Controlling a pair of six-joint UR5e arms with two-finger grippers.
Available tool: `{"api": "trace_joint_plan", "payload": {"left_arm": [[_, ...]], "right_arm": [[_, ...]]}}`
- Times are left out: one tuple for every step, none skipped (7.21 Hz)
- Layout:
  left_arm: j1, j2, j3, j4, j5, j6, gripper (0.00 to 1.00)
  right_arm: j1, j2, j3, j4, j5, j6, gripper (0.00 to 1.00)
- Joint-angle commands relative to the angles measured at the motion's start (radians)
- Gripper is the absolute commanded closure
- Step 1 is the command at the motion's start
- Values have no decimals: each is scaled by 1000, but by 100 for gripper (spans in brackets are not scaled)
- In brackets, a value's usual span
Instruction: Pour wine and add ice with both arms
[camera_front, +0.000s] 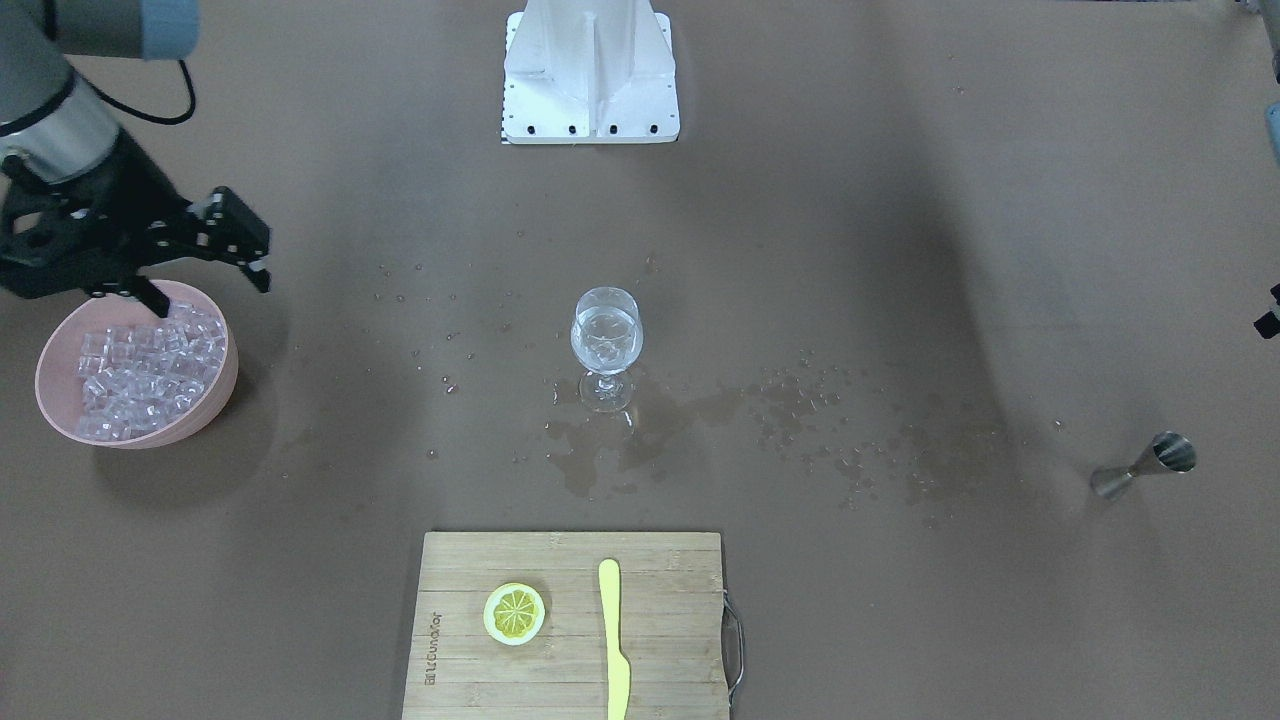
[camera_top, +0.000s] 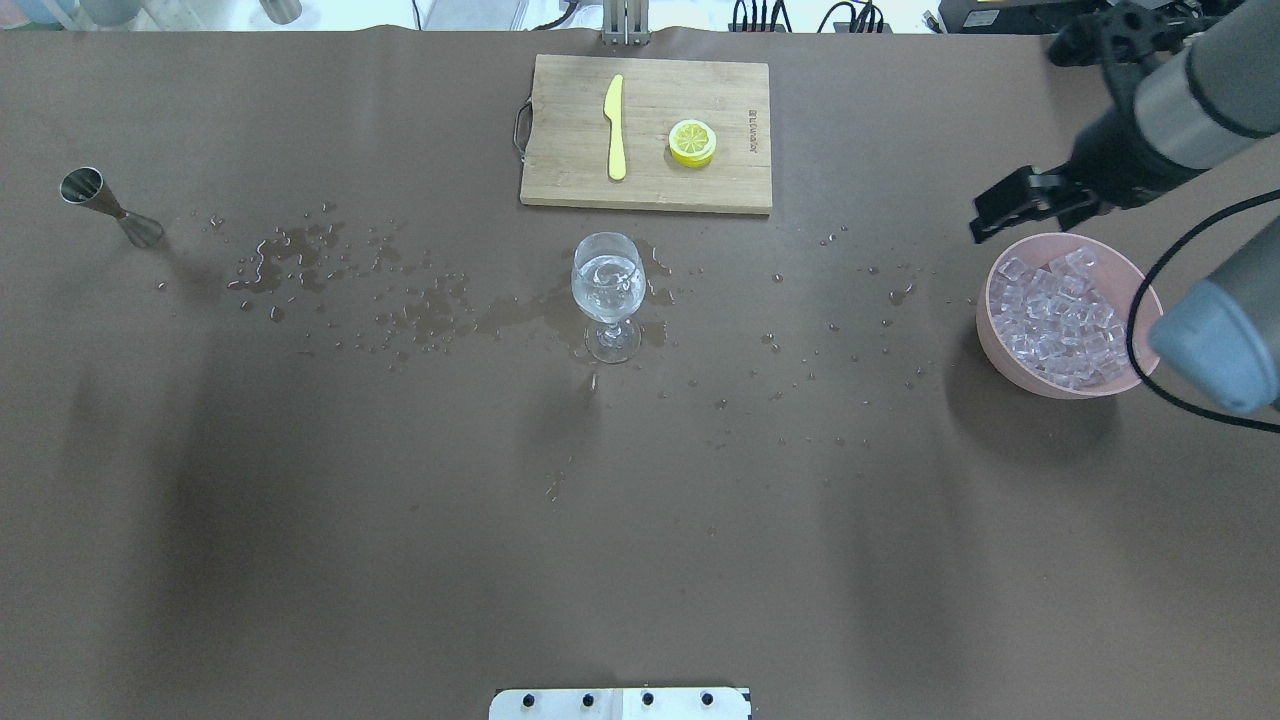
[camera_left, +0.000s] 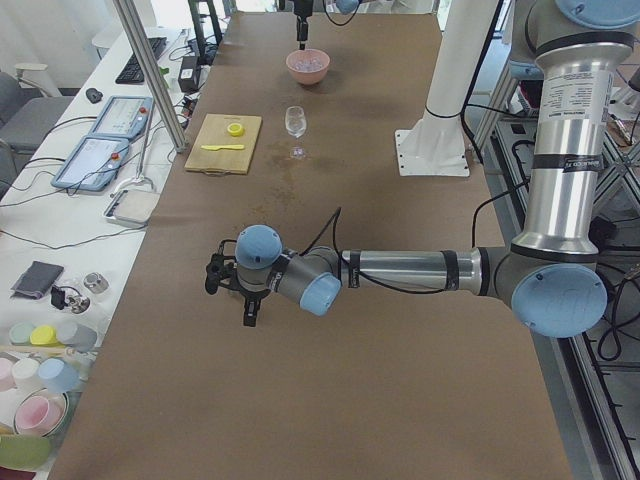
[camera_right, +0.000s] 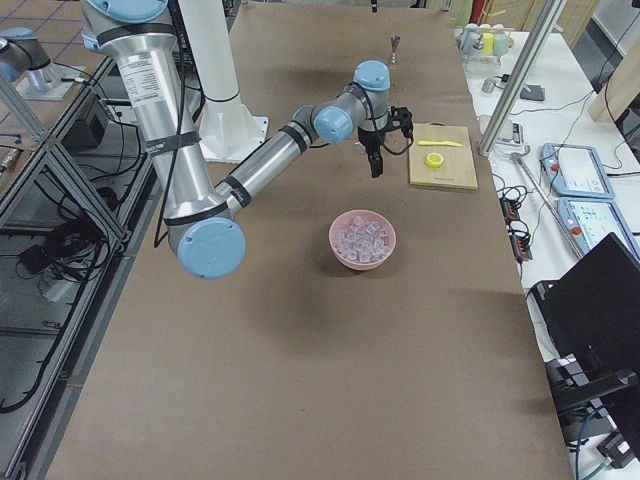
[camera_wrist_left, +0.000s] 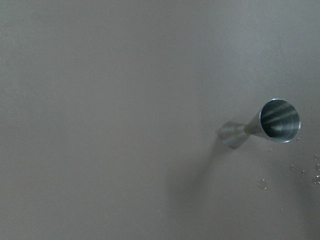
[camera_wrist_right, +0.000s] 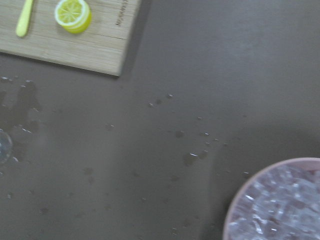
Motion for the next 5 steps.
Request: {"api": "trace_joint_plan", "payload": {"left_arm": [[-39, -27, -13, 258, 24, 339, 2], [-74, -41, -13, 303, 61, 462, 2], [-90, -23, -11, 305, 59, 477, 2], [-113, -23, 6, 305, 56, 418, 2], [-113, -23, 13, 302, 59, 346, 2]], "right_arm": [[267, -167, -54, -57, 115, -488, 0], [334, -179, -83, -153, 99, -680, 0], [384, -173, -142, -195, 86, -826, 0], [408, -174, -193, -195, 85, -887, 0], [409, -174, -215, -194, 83, -916, 0]]}}
